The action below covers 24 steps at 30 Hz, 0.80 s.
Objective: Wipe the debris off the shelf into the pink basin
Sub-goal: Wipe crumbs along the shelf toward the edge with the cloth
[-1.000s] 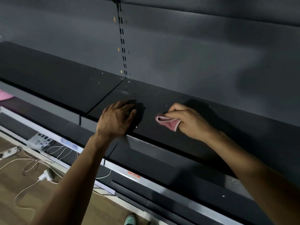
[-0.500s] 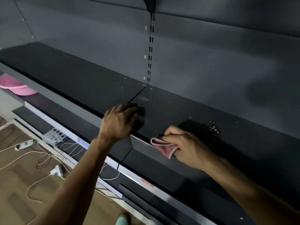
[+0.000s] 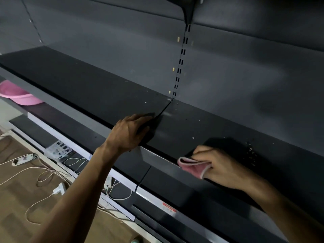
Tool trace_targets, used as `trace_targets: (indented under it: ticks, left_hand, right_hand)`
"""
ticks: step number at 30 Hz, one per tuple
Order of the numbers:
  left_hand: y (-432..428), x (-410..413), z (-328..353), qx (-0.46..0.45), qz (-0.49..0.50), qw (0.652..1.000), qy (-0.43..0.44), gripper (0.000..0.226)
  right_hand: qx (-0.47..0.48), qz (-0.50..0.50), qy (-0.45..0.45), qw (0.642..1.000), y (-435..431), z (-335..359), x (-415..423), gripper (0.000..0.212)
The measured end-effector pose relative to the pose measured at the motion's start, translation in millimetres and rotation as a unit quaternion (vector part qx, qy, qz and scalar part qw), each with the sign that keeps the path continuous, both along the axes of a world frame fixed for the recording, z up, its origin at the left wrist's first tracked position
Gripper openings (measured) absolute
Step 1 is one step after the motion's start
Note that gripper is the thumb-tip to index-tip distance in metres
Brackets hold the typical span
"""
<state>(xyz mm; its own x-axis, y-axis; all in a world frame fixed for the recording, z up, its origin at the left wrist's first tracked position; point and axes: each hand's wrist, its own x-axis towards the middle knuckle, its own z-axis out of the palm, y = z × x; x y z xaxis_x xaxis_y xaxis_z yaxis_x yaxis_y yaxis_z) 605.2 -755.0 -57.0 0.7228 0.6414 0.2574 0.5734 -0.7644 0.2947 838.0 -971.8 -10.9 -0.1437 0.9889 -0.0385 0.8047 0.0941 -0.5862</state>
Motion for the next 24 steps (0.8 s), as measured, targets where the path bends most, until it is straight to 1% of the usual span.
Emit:
trace_targets:
  ticks: [3,5,8,10,11,13,14,15,16,17,19,20,21,22,23,24]
  left_hand:
    - [1.3,-0.7,-6.2,0.001,0.03,0.999,0.024,0.053]
    - [0.1,-0.7,-11.5,0.021,0.048,0.998,0.03,0.05]
    - [0.2,-2.3,-9.8,0.015,0.048,0.998,0.028,0.049]
    - [1.9,-7.3,-6.1,0.007,0.04,0.999,0.023,0.05]
    - [3.7,-10.6,-4.7,0.006,0.033,0.999,0.019,0.05]
    - [10.5,-18.1,-4.4,0.006,0.02,1.0,0.013,0.05]
    - [15.3,-21.7,-4.7,0.003,0.017,1.0,0.014,0.05]
    - [20.1,-24.6,-4.6,-0.001,0.015,1.0,0.015,0.051]
    - [24.6,-26.3,-4.3,-0.007,0.013,1.0,0.017,0.052]
    - [28.0,-26.8,-3.6,-0.012,0.01,1.0,0.02,0.053]
    - [31.2,-24.0,-2.2,-0.017,0.004,0.999,0.031,0.055]
    - [31.4,-22.1,-2.8,-0.016,0.005,0.999,0.037,0.055]
    - [30.6,-20.5,-3.7,-0.012,0.011,0.999,0.041,0.054]
    - [29.7,-19.4,-4.9,-0.01,0.019,0.999,0.042,0.053]
    - [28.2,-18.9,-5.3,-0.009,0.028,0.999,0.038,0.053]
    - [27.4,-19.0,-5.3,-0.012,0.034,0.999,0.028,0.053]
  right_hand:
    - [0.02,-0.013,-0.002,1.0,16.6,-6.4,-24.8,0.042]
    - [0.052,-0.023,-0.014,0.998,35.3,-13.2,-38.4,0.046]
    - [0.094,-0.06,-0.064,0.992,68.3,-24.4,-44.0,0.039]
    - [0.098,-0.096,-0.082,0.987,85.0,-26.1,-37.0,0.036]
    - [0.098,-0.111,-0.081,0.986,88.5,-24.0,-31.4,0.033]
    - [0.11,-0.128,-0.056,0.984,84.6,-15.0,-21.9,0.018]
    - [0.098,-0.122,-0.027,0.987,78.3,-9.3,-19.3,0.015]
    - [0.082,-0.11,0.0,0.991,70.9,-4.1,-19.4,0.025]
    - [0.061,-0.094,0.009,0.994,64.4,0.3,-21.2,0.033]
    - [0.041,-0.074,0.015,0.996,59.8,3.4,-26.7,0.031]
    - [0.019,-0.035,0.021,0.999,57.4,0.3,-43.6,0.007]
    - [0.024,-0.032,0.016,0.999,60.3,-4.8,-51.7,0.018]
    - [0.033,-0.032,0.016,0.999,64.9,-10.1,-60.4,0.033]
    - [0.038,-0.046,-0.001,0.998,71.4,-16.3,-67.4,0.04]
    - [0.052,-0.057,-0.016,0.997,78.2,-19.9,-74.0,0.041]
    - [0.066,-0.065,-0.037,0.995,86.6,-22.7,-79.2,0.037]
